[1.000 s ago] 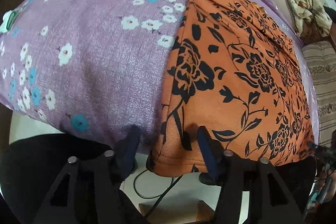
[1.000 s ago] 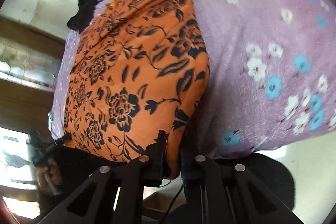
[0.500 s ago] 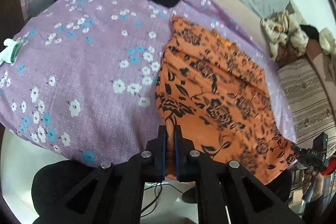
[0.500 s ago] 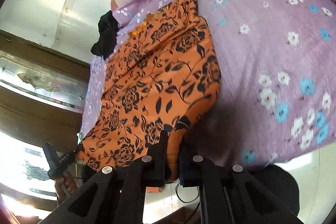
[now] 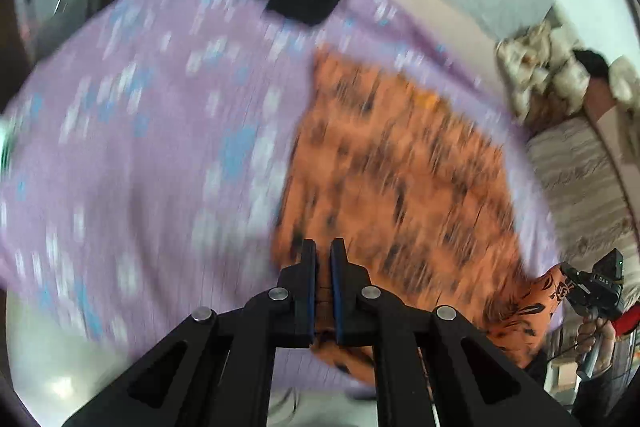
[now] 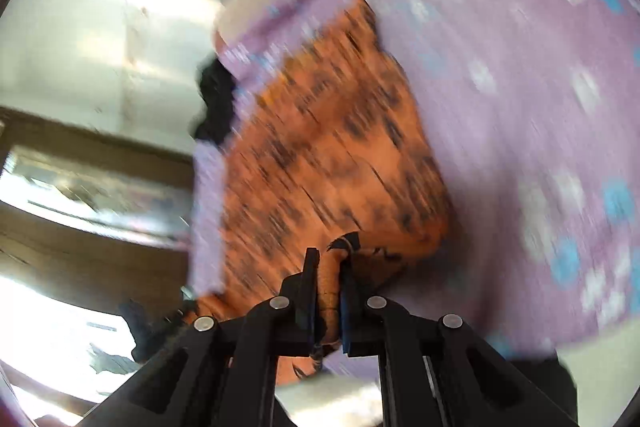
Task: Fold small clothes
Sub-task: 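Grasp the hem with both grippers and lift it toward the collar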
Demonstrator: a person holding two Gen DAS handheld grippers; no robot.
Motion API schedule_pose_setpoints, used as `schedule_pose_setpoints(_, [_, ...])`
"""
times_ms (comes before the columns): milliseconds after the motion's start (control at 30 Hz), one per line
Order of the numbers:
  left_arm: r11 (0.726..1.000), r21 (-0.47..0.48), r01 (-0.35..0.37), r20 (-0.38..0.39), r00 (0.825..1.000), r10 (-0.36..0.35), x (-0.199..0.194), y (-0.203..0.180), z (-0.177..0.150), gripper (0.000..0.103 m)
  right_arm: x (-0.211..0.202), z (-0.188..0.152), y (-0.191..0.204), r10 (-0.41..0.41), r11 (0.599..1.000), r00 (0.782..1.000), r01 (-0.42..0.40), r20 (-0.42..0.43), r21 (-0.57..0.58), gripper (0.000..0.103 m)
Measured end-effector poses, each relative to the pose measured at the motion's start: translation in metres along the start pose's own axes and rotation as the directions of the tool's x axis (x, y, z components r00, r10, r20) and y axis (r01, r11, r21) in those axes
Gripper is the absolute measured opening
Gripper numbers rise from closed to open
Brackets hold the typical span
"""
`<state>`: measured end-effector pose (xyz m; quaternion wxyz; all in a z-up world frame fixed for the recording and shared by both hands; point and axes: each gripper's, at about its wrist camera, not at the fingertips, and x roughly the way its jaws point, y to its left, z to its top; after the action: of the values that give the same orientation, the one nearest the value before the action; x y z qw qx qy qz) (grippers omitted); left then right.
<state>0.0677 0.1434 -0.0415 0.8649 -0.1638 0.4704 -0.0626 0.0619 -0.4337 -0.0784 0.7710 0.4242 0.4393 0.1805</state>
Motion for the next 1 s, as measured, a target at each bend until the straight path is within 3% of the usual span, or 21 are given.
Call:
schedule_pose_setpoints(100, [0.998, 0.025, -0.055, 0.144, 0.988, 0.05, 0.012, -0.012, 0.086, 0.004, 0.016, 0.078, 0.029, 0.039, 0.999, 0.993, -0.035, 0.109, -0.042, 0.009])
schedule_pose_setpoints(167, [0.996, 0.009, -0.093, 0.177, 0.98, 0.09, 0.033, -0.012, 0.128, 0.004, 0.047, 0.129, 0.034, 0.065, 0.998, 0.991, -0.065, 0.114, -0.001, 0.009])
schedule_pose_setpoints(200, [0.993, 0.0, -0.12, 0.178, 0.977, 0.118, 0.059, -0.012, 0.156, 0.004, 0.061, 0.146, 0.035, 0.037, 0.999, 0.991, -0.037, 0.127, -0.002, 0.009])
schedule_pose_setpoints(267, [0.986, 0.022, -0.166, 0.151, 0.975, 0.161, 0.091, -0.011, 0.175, 0.004, 0.099, 0.174, 0.028, -0.08, 0.996, 0.981, 0.087, 0.175, -0.03, 0.011])
schedule_pose_setpoints(300, [0.983, -0.007, -0.185, 0.118, 0.976, 0.184, 0.108, -0.005, 0.177, 0.004, 0.115, 0.177, 0.018, -0.114, 0.993, 0.983, 0.116, 0.146, -0.002, 0.012])
schedule_pose_setpoints(367, [0.994, -0.054, -0.099, 0.066, 0.993, 0.102, 0.117, 0.011, 0.16, 0.005, 0.141, 0.173, -0.004, -0.161, 0.987, 0.984, 0.158, 0.072, 0.037, 0.013])
schedule_pose_setpoints(433, [0.993, -0.036, -0.113, 0.041, 0.993, 0.114, 0.112, 0.019, 0.136, 0.016, 0.158, 0.162, -0.014, -0.211, 0.977, 0.977, 0.212, 0.02, -0.015, 0.012])
schedule_pose_setpoints(500, [0.992, 0.007, -0.129, 0.06, 0.99, 0.129, 0.094, 0.024, 0.101, 0.044, 0.164, 0.154, -0.029, -0.193, 0.981, 0.981, 0.193, -0.006, 0.019, 0.012])
schedule_pose_setpoints(533, [0.99, 0.033, -0.141, 0.07, 0.988, 0.138, 0.086, 0.02, 0.088, 0.047, 0.162, 0.152, -0.031, -0.18, 0.983, 0.984, 0.18, 0.009, 0.024, 0.012])
schedule_pose_setpoints(633, [0.993, 0.051, -0.105, 0.05, 0.993, 0.103, 0.059, 0.011, 0.045, 0.063, 0.153, 0.146, -0.034, -0.149, 0.988, 0.988, 0.147, 0.035, 0.047, 0.032])
schedule_pose_setpoints(700, [1.0, 0.011, -0.01, 0.007, 1.0, 0.01, 0.05, 0.003, 0.014, 0.073, 0.149, 0.139, -0.032, -0.138, 0.99, 0.99, 0.136, 0.037, 0.032, 0.06])
schedule_pose_setpoints(800, [0.995, -0.048, 0.09, -0.056, 0.994, -0.093, 0.059, -0.013, -0.013, 0.074, 0.137, 0.135, -0.019, -0.149, 0.989, 0.988, 0.149, 0.049, 0.002, 0.066])
schedule_pose_setpoints(1000, [0.972, -0.158, 0.173, -0.156, 0.968, -0.198, 0.104, -0.039, -0.029, 0.074, 0.124, 0.127, 0.002, -0.149, 0.988, 0.985, 0.151, 0.089, -0.011, 0.066])
